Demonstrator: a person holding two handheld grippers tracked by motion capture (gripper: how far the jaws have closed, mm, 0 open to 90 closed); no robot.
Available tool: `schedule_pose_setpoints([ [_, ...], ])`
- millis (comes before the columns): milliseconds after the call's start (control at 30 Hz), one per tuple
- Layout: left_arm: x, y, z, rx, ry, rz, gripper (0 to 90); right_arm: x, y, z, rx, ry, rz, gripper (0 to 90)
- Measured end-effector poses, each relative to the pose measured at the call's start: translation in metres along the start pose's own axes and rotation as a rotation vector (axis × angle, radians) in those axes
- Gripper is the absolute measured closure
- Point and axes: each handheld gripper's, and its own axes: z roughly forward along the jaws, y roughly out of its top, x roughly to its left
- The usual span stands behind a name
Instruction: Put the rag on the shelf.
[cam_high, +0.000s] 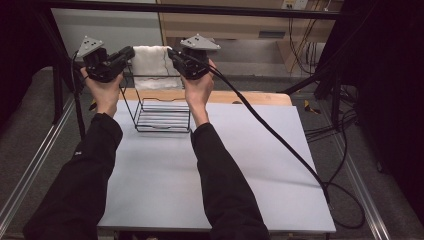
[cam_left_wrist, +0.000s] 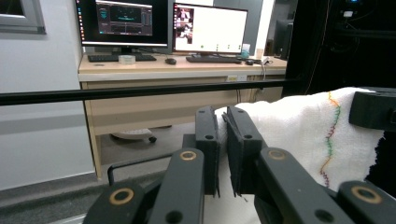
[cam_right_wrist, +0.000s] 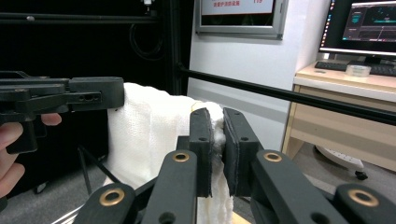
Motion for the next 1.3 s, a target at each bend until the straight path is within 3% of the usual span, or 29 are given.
schedule_pose_setpoints([
  [433,0.006,-0.008,-0.02,-0.005,-0.012,0.009,83.4,0.01,-0.01,-0.001,0.007,0.036,0.006,82.8],
  [1300,0.002,-0.013,-0.047,-0.04,-0.061,0.016,83.4,0.021,-0.007,-0.019,-0.011,0.074,-0.055,82.4],
])
